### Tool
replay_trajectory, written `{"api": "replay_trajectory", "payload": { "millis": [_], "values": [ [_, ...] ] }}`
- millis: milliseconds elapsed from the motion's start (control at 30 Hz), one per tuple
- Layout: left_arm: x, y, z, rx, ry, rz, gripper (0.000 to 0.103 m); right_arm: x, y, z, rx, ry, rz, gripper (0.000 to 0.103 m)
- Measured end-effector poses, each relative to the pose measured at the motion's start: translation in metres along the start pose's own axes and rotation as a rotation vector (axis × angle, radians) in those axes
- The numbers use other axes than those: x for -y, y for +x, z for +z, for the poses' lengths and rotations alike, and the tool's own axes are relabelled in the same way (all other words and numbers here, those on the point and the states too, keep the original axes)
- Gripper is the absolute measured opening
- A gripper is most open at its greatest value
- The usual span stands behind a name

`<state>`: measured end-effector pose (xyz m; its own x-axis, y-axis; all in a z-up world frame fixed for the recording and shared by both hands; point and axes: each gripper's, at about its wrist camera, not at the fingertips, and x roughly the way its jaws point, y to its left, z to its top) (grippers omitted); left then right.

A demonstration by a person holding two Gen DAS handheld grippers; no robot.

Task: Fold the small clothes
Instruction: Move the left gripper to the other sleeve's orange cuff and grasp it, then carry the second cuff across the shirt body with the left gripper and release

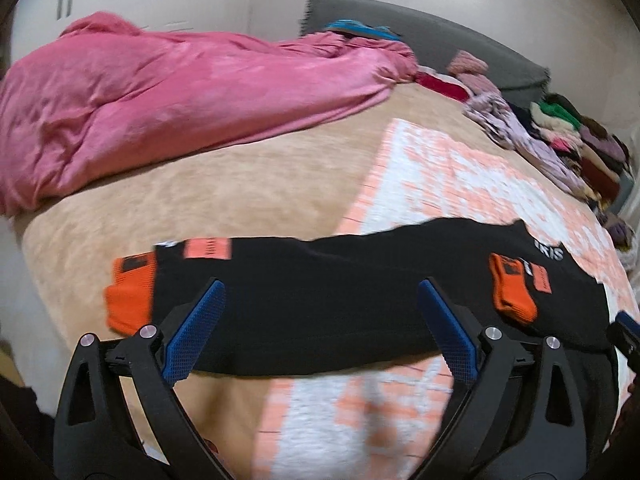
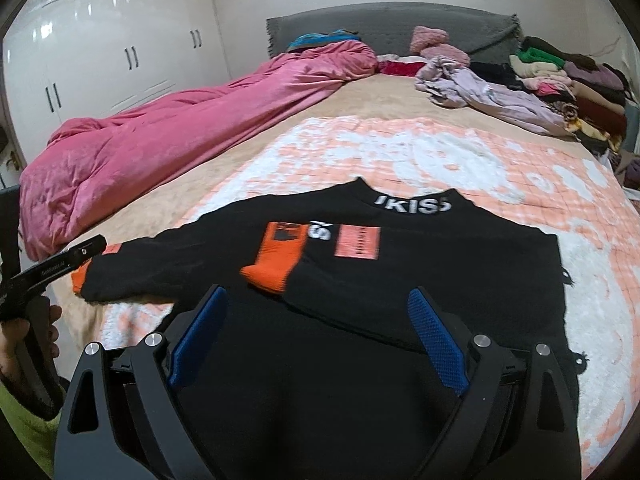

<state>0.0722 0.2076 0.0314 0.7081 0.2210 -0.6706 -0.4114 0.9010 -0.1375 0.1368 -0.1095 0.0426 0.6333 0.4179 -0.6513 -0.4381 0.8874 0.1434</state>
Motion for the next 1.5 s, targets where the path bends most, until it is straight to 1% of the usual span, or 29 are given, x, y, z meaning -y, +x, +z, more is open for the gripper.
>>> {"api": "replay_trajectory", "payload": {
  "millis": [133,333,433,700,933,1033,1133,1200,1267,1300,1367,1400,1433,1467,1500],
  "values": [
    [-0.027,-0.001,0.003,0.001,-0.057,0.04,0.09,-0.02,0.005,0.003,-0.01,-0.035,0.021,0.091],
    [-0.062,0.001,0.005,-0.002,-0.134,0.067,0.09,-0.046,0.012,0.008,-0.018,-0.077,0.047,0.091],
    [-0.076,0.004,0.004,-0.009,-0.163,0.098,0.09,-0.058,0.016,0.01,-0.023,-0.092,0.059,0.091],
    [-0.117,0.02,-0.002,-0.041,-0.255,0.155,0.09,-0.075,0.026,0.009,-0.04,-0.119,0.072,0.091],
    [-0.134,0.037,-0.011,-0.081,-0.3,0.192,0.09,-0.074,0.032,0.006,-0.054,-0.114,0.066,0.091],
    [-0.134,0.045,-0.014,-0.098,-0.306,0.195,0.09,-0.072,0.034,0.004,-0.059,-0.108,0.062,0.091],
    [-0.131,0.051,-0.017,-0.096,-0.306,0.182,0.089,-0.068,0.037,0.001,-0.063,-0.097,0.06,0.091],
    [-0.128,0.053,-0.018,-0.093,-0.298,0.192,0.081,-0.066,0.038,0.0,-0.066,-0.091,0.061,0.091],
    [-0.128,0.053,-0.017,-0.085,-0.301,0.183,0.058,-0.064,0.038,-0.002,-0.068,-0.083,0.06,0.091],
    [-0.129,0.053,-0.017,-0.078,-0.304,0.168,0.053,-0.062,0.038,-0.003,-0.069,-0.078,0.06,0.091],
    [-0.128,0.052,-0.017,-0.071,-0.302,0.144,0.035,-0.06,0.038,-0.003,-0.069,-0.07,0.059,0.091],
    [-0.125,0.051,-0.016,-0.065,-0.292,0.135,0.03,-0.059,0.038,-0.004,-0.069,-0.067,0.06,0.091],
    [-0.122,0.049,-0.015,-0.057,-0.281,0.127,0.018,-0.057,0.037,-0.004,-0.068,-0.062,0.06,0.091],
    [-0.12,0.047,-0.014,-0.049,-0.278,0.112,0.009,-0.055,0.036,-0.005,-0.066,-0.057,0.058,0.091],
    [-0.117,0.043,-0.011,-0.04,-0.277,0.094,0.009,-0.052,0.034,-0.005,-0.063,-0.049,0.057,0.091]
  ]
}}
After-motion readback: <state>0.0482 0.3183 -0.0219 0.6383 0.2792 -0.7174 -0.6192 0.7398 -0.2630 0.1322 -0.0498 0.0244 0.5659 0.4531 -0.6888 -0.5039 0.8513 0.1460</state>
